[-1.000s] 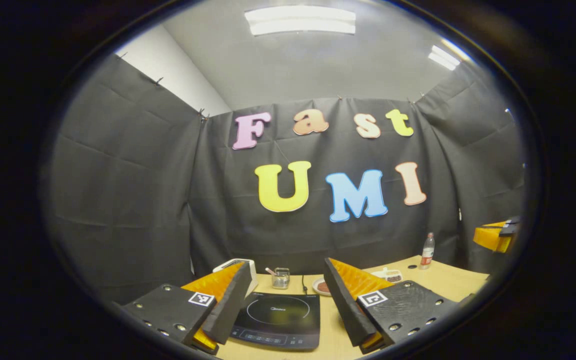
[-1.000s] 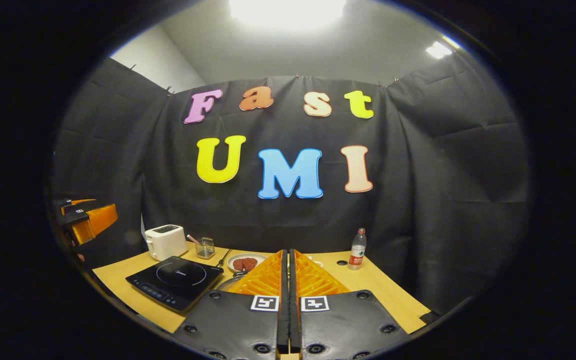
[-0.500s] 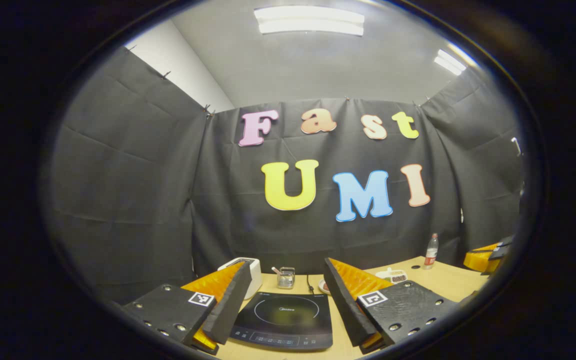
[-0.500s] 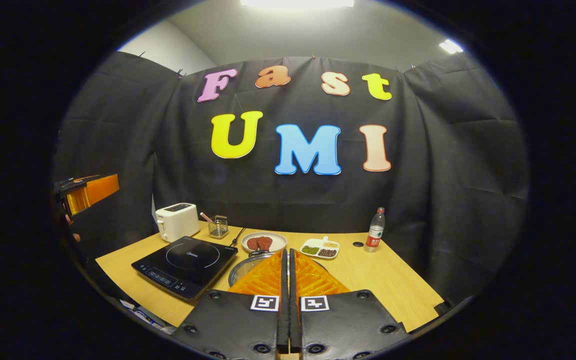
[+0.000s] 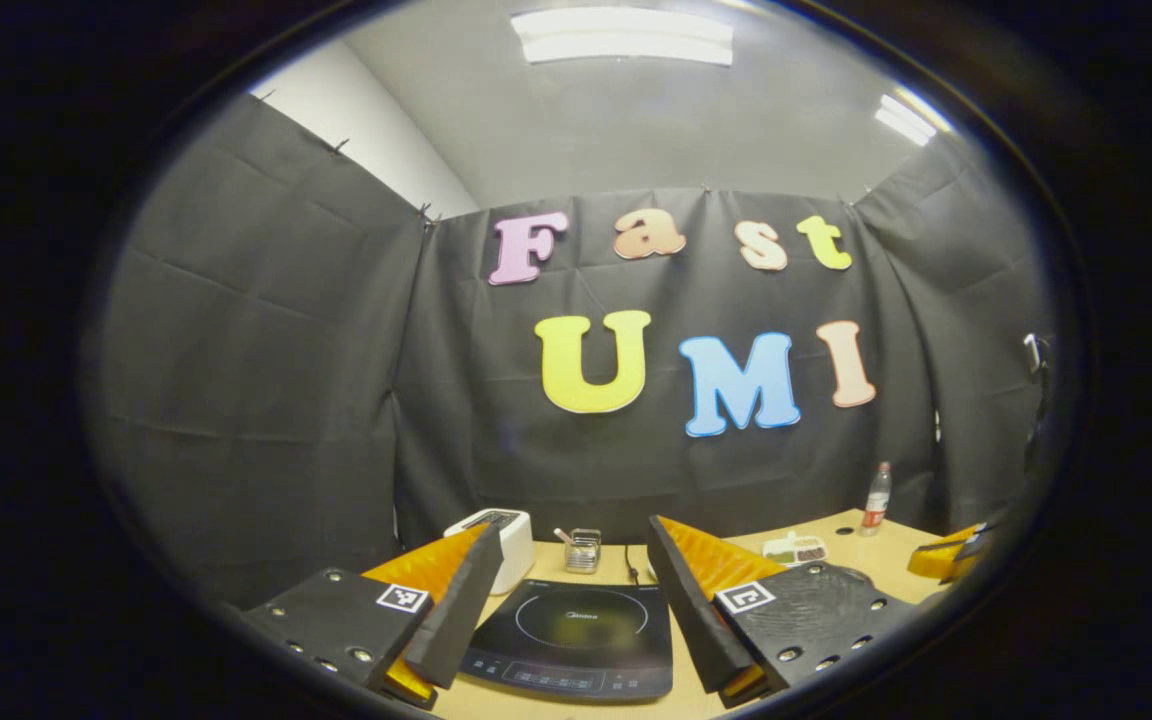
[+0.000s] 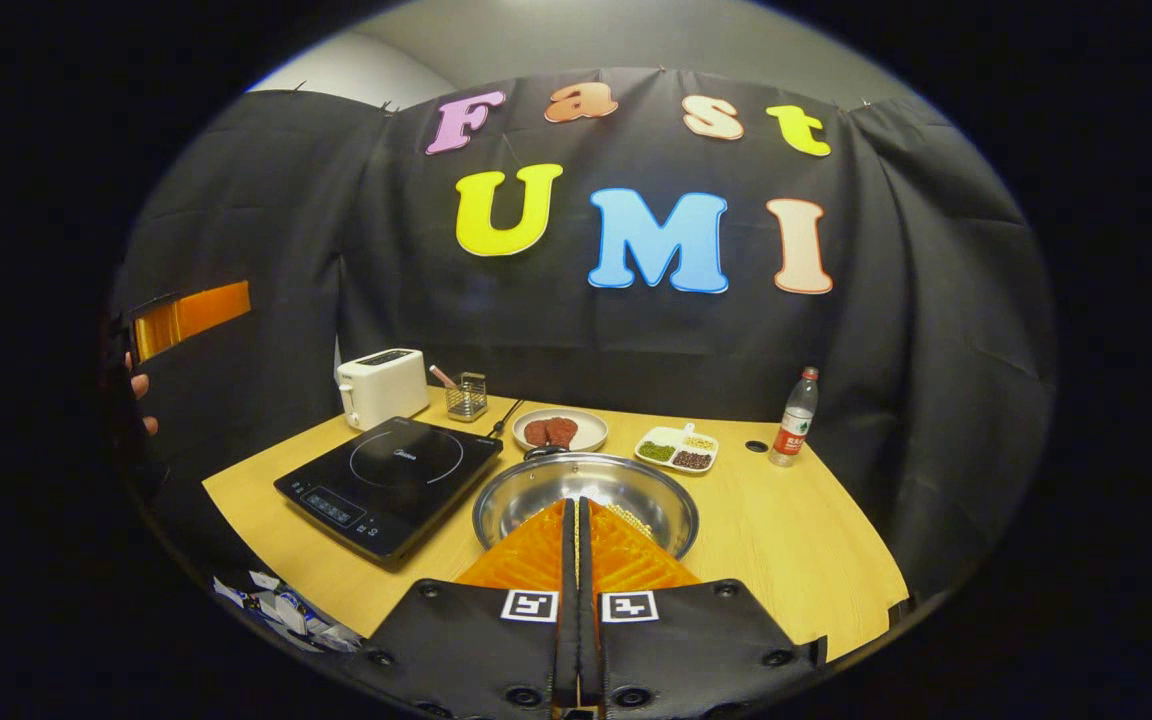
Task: First push the handle of the pot to place it horizontally, then grasp the pot with both hands and set it on the induction cooktop.
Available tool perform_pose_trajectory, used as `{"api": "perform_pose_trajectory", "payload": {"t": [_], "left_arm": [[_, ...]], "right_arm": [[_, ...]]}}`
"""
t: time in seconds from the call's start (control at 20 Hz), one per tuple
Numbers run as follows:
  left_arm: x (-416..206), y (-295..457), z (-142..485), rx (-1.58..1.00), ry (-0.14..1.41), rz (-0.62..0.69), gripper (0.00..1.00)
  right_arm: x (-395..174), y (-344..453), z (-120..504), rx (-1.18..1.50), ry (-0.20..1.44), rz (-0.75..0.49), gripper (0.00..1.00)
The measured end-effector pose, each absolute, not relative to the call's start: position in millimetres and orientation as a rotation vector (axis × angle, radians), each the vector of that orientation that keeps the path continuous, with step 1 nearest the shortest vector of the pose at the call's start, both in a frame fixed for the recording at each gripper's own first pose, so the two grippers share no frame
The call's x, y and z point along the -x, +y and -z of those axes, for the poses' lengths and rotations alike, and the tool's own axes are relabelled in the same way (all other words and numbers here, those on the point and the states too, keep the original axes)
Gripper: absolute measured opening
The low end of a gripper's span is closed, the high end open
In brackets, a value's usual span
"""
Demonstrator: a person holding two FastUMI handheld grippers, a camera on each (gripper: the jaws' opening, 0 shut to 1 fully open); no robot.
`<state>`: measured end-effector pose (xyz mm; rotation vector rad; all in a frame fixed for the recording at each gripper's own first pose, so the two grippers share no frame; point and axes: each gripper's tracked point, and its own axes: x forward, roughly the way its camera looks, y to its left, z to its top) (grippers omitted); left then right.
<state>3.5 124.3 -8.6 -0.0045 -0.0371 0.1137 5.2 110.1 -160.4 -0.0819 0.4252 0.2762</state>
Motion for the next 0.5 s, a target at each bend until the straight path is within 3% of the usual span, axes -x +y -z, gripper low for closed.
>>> {"api": "perform_pose_trajectory", "payload": {"t": [0.5], "left_arm": [[-40, 80, 10, -0.018, -0.023, -0.133, 0.86]], "right_arm": [[-15, 101, 238, 0.097, 0.65, -0.422, 0.02]]}}
